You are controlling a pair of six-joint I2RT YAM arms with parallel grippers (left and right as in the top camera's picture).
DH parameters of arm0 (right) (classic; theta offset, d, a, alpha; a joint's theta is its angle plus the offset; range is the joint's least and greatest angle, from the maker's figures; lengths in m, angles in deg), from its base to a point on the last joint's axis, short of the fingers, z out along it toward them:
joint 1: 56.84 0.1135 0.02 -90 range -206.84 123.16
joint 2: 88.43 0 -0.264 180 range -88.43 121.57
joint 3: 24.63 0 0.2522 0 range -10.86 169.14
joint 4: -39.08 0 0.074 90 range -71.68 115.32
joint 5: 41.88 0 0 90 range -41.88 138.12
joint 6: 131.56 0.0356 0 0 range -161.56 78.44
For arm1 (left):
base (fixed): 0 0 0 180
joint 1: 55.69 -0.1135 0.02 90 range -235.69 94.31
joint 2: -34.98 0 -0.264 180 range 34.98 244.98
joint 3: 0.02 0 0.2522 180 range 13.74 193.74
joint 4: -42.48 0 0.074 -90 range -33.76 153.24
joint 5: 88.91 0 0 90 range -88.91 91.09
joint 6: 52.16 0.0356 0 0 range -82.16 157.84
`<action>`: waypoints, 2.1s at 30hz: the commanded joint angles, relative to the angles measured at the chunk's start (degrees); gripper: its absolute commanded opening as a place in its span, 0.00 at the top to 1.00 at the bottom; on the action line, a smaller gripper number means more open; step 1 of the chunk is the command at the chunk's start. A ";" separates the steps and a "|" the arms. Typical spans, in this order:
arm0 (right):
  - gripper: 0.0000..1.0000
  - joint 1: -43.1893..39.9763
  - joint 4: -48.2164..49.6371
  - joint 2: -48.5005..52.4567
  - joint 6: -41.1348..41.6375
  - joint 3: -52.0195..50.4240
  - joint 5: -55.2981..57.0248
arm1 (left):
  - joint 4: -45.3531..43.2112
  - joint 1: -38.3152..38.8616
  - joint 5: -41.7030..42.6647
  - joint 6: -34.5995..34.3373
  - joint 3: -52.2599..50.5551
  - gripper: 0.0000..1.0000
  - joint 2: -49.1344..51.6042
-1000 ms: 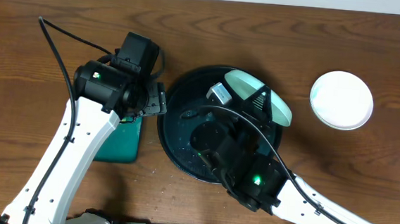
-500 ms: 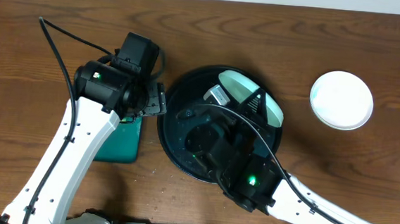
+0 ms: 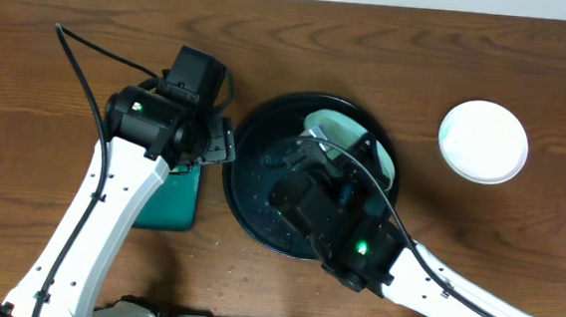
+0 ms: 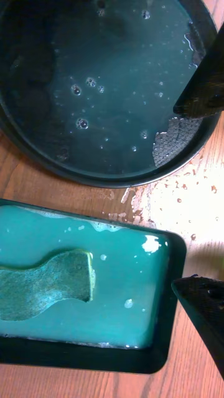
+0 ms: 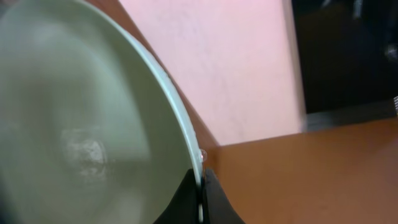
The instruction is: Clean dirty plates on tray and stack at the side
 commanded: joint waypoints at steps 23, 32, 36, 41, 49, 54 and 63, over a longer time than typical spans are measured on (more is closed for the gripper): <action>0.99 -8.46 -9.94 -4.09 14.03 3.21 -24.28 | 0.55 0.02 -1.36 -0.09 -0.37 0.18 0.42; 0.98 -22.23 -13.33 -2.05 51.82 3.17 -49.79 | 0.76 0.02 -1.36 -0.07 -0.37 0.18 0.42; 0.99 -32.15 -14.25 -1.22 56.04 3.17 -51.91 | 0.76 0.02 -1.36 -0.09 -0.37 0.18 0.42; 0.98 -47.93 -13.97 -1.18 56.22 3.17 -60.61 | 0.72 0.02 -1.36 -0.09 -0.37 0.18 0.42; 0.98 -77.61 -14.21 2.64 56.17 3.17 -73.20 | 0.66 0.02 -1.38 -0.09 -0.37 0.18 0.76; 0.98 -86.23 -14.14 8.81 56.22 3.17 -73.64 | 0.37 0.02 -1.38 -0.07 -0.37 0.18 1.03; 0.99 -89.26 -7.08 20.41 55.25 3.17 -75.93 | -0.85 0.02 -1.38 -0.09 -0.37 0.18 1.38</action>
